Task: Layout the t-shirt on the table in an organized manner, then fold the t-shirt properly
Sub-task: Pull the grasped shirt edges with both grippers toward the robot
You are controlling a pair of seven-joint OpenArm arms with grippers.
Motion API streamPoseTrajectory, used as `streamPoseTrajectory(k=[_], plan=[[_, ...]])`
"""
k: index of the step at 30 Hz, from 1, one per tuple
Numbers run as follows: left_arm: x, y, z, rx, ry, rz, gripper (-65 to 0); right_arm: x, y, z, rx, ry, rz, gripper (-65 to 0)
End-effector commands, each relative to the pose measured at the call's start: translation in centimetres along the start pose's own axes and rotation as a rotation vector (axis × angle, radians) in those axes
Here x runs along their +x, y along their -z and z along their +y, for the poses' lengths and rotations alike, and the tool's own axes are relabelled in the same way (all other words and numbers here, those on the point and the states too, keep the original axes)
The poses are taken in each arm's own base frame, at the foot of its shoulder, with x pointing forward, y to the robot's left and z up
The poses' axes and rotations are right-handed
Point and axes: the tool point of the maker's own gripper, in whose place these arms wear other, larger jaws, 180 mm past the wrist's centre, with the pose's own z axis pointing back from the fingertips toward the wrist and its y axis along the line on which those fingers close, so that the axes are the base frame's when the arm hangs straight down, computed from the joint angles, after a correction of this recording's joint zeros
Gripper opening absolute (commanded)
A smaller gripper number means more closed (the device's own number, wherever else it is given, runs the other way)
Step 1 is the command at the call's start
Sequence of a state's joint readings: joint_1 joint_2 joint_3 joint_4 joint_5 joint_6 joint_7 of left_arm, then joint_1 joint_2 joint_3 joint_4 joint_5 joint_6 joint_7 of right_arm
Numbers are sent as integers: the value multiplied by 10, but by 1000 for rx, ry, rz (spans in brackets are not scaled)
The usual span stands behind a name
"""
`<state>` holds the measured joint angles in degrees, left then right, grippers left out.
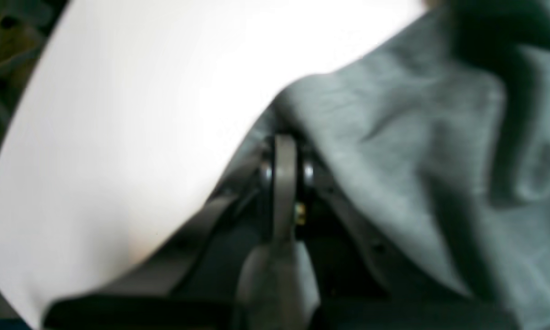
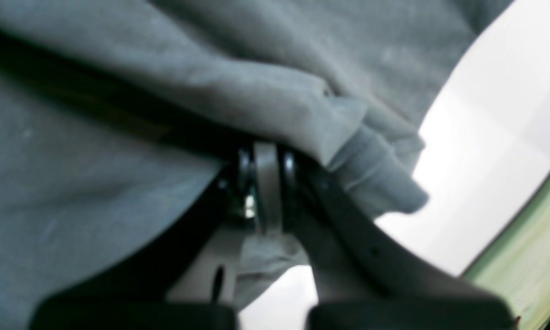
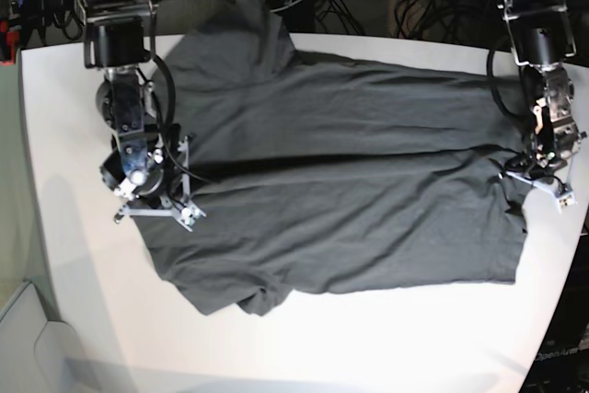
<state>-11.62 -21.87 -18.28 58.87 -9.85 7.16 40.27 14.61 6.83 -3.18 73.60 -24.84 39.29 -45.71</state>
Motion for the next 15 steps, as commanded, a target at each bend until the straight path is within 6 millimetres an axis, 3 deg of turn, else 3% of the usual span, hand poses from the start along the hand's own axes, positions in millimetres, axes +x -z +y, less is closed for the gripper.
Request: streamPoseTrajectory(k=[1,6,9,11,15], plan=[[14,-4,-5,-22,-6,-16,-649,-5,-6,-18,-39,-17,30,-650],[33,-24,-13,-49,5,-29,-649,-6,-42,-61,-186,-42,23,-650],[46,-39,-16,-60,24,-58,-649,9,-67,-77,-267,-56,-30,-650],[59,-51,-21,-73,32,-89,-649,18,-80,-83,-300,-61,-67,-650],[79,-60,-16,-72,-12,-147,-649,36,-78,-76,-278,-45,-107,-650]])
